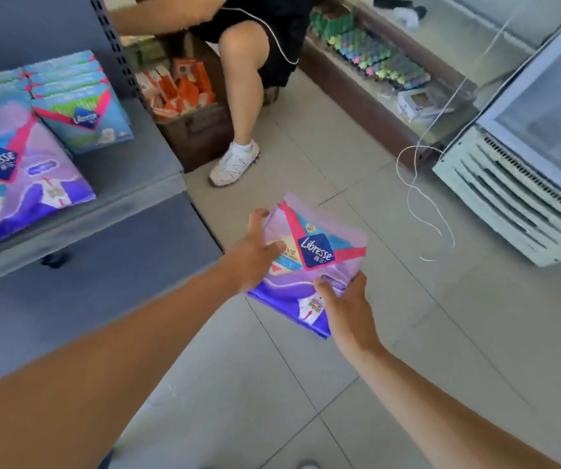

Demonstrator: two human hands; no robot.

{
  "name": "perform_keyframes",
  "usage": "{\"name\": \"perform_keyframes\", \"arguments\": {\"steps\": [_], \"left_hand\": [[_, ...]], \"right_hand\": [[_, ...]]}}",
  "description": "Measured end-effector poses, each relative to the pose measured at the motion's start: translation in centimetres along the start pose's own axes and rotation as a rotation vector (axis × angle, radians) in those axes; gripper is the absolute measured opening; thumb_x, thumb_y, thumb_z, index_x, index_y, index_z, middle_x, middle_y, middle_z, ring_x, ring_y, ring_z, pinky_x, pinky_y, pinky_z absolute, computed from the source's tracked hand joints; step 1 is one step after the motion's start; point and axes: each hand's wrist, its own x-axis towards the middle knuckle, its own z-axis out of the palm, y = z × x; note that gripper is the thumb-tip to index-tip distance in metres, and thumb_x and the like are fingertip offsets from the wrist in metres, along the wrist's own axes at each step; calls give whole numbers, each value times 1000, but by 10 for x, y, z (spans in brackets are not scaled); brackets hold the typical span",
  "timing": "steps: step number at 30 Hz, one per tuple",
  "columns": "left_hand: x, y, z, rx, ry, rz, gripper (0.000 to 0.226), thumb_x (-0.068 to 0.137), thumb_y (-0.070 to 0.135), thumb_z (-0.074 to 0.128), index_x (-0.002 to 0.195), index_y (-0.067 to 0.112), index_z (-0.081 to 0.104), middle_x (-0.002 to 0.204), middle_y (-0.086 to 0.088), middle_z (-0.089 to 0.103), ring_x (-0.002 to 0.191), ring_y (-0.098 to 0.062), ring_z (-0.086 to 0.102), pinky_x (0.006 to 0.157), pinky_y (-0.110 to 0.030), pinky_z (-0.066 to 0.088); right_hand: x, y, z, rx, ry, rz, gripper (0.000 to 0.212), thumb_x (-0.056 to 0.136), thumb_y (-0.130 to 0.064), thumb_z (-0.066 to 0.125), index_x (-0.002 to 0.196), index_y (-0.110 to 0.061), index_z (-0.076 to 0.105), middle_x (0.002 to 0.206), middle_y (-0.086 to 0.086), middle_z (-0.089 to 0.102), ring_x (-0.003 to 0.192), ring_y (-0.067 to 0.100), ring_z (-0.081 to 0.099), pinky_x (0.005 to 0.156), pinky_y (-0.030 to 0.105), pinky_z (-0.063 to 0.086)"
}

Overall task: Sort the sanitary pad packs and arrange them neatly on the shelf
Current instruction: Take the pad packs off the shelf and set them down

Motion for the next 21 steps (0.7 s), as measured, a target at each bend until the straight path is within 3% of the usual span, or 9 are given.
{"name": "perform_keyframes", "arguments": {"steps": [2, 6, 11, 14, 18, 21], "left_hand": [[13, -13, 33, 65, -37, -6, 43, 98, 21, 52, 131, 25, 25, 109, -9, 66, 87, -29, 69, 82, -44, 57], [37, -41, 94, 204, -128, 47, 41, 98, 24, 55, 128, 23, 27, 112, -4, 66, 75, -13, 63, 61, -23, 47], [70, -86, 140, 313, -298, 47, 82, 90, 21, 67, 151, 37, 13, 119, 11, 53, 95, -11, 55, 73, -17, 40], [95, -122, 165, 334, -324, 105, 84, 89, 16, 69, 152, 33, 16, 124, 9, 55, 101, -8, 54, 66, -6, 39], [139, -176, 200, 408, -284, 167, 67, 97, 14, 53, 150, 42, 24, 130, 0, 58, 104, -18, 59, 82, -26, 50], [176, -211, 227, 448, -273, 214, 56, 100, 11, 44, 148, 40, 36, 131, -4, 54, 106, -22, 56, 90, -29, 45]], "right_hand": [[8, 32, -11, -4, 41, 42, 38, 91, -36, 64, 118, -23, 40, 109, -5, 65, 89, 12, 66, 62, 18, 49], [32, 88, -23, -1, 125, 117, 49, 93, -39, 61, 130, -21, 35, 113, -3, 61, 90, 17, 62, 58, 17, 45], [68, 155, -21, -10, 175, 139, 54, 95, -34, 57, 139, -21, 29, 116, -7, 62, 89, 17, 61, 63, 22, 44], [98, 200, -11, 14, 163, 166, 53, 95, -26, 55, 140, -23, 27, 121, -8, 64, 97, 18, 66, 64, 20, 50], [145, 254, 9, -27, 190, 164, 59, 96, -29, 51, 146, -19, 21, 124, 3, 63, 105, 29, 63, 79, 30, 49], [182, 290, 26, -65, 230, 135, 63, 97, -32, 49, 149, -15, 18, 125, 10, 62, 107, 34, 61, 86, 36, 51]]}}
